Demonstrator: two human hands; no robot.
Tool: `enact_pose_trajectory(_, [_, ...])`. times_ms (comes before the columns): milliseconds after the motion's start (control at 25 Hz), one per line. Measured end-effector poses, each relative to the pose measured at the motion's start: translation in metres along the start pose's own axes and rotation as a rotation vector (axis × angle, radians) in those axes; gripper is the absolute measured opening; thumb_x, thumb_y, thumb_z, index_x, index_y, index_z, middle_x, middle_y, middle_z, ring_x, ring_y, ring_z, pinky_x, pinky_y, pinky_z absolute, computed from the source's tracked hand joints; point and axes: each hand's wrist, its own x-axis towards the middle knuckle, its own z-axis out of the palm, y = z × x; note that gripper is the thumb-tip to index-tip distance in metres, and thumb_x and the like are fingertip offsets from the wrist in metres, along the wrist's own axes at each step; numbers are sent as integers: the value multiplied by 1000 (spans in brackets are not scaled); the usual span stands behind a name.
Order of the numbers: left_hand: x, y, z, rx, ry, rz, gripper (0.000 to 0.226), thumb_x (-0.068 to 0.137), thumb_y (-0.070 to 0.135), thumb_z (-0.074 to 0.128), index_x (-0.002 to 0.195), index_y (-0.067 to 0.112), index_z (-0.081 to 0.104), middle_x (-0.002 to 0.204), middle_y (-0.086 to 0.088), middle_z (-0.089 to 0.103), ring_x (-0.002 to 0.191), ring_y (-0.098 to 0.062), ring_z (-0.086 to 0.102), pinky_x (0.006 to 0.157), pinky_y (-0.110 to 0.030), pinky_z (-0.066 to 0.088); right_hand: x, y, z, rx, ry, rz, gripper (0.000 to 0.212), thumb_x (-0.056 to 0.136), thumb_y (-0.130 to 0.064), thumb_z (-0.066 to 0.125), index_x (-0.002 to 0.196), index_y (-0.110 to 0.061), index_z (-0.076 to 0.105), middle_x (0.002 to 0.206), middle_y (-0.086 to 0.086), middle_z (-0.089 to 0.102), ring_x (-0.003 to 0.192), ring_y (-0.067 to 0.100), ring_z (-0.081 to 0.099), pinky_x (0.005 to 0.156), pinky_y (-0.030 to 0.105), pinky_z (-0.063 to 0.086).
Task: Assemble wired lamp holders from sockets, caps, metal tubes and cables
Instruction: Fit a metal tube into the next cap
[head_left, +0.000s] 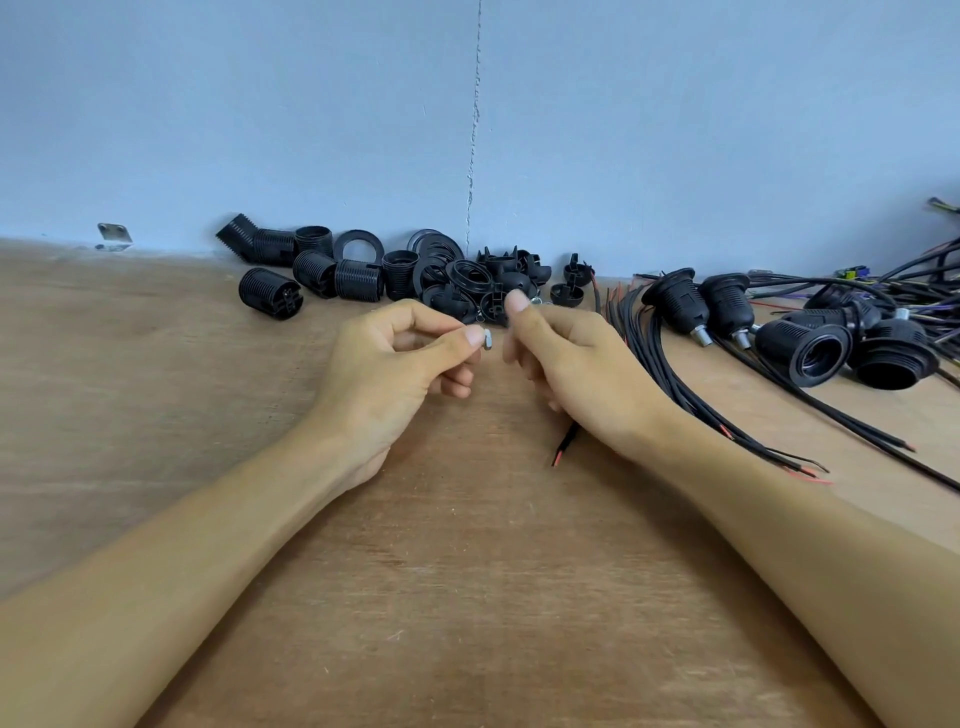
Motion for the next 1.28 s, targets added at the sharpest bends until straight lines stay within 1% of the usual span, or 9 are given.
enact_pose_trajectory(120, [0, -1, 0, -3, 0, -11, 18, 79, 21, 80, 87, 5, 74, 76, -10, 75, 62, -16, 67, 58, -25, 57, -2, -2, -1, 82, -95, -51, 21, 99, -37, 62, 94, -16, 67, 78, 0, 66, 51, 11, 53, 52, 19, 42])
enact_pose_trajectory(280, [0, 0, 1, 23, 23, -5, 7, 89, 11, 76, 87, 6, 73, 78, -10, 75, 63, -15, 67, 60, -26, 58, 0, 1, 0, 22, -26, 28, 55, 101, -58, 42, 69, -19, 62, 59, -5, 57, 46, 9, 48, 53, 26, 40])
enact_pose_trajectory(440, [0, 1, 1, 12, 22, -10, 8, 91, 12, 74, 90, 5, 73, 76, -9, 74, 62, -16, 66, 59, -27, 58, -1, 0, -4, 143, -120, -60, 19, 96, -33, 66, 106, -17, 66, 82, -1, 70, 51, 15, 57, 50, 22, 41])
enact_pose_trajectory(600, [0, 0, 2, 4, 13, -5, 9, 92, 14, 74, 88, 6, 73, 74, -9, 74, 61, -15, 66, 58, -25, 57, 1, 2, 0, 76, -40, 41, 66, 102, -59, 38, 72, -10, 69, 64, 10, 66, 41, 14, 49, 50, 22, 41])
enact_pose_trajectory(760, [2, -1, 0, 11, 23, -10, 12, 93, 16, 73, 90, 5, 74, 75, -9, 74, 60, -15, 65, 58, -27, 56, -3, 1, -3, 113, -108, -82, 12, 95, -35, 68, 102, -26, 68, 85, -4, 70, 50, 11, 54, 55, 22, 46])
enact_pose_trajectory(960, [2, -2, 0, 18, 18, -11, 15, 93, 17, 73, 90, 3, 73, 71, -6, 72, 57, -14, 64, 54, -24, 54, -3, 0, 3, 35, -22, -13, 54, 100, -57, 46, 74, -16, 70, 65, 2, 66, 43, 13, 51, 51, 24, 43])
enact_pose_trajectory(1120, [3, -2, 0, 9, 18, -16, 15, 93, 17, 73, 89, 3, 74, 71, -8, 72, 57, -14, 63, 53, -25, 53, -3, -3, -2, 159, -92, -79, 20, 94, -34, 69, 110, -22, 65, 83, -7, 68, 53, 14, 57, 53, 18, 43])
enact_pose_trajectory(1200, [2, -3, 0, 8, 10, -18, 14, 93, 16, 74, 87, 4, 73, 70, -7, 72, 56, -14, 63, 53, -25, 53, -3, -2, -1, 85, -73, -90, 15, 97, -36, 65, 94, -22, 70, 69, -10, 66, 51, 8, 54, 55, 18, 42])
enact_pose_trajectory(1280, [3, -3, 0, 5, 8, -19, 13, 92, 17, 74, 88, 5, 73, 70, -7, 73, 57, -14, 63, 54, -24, 53, -4, -2, 1, -34, 8, -36, 54, 101, -55, 46, 69, -19, 69, 58, -8, 63, 50, 1, 51, 60, 18, 38])
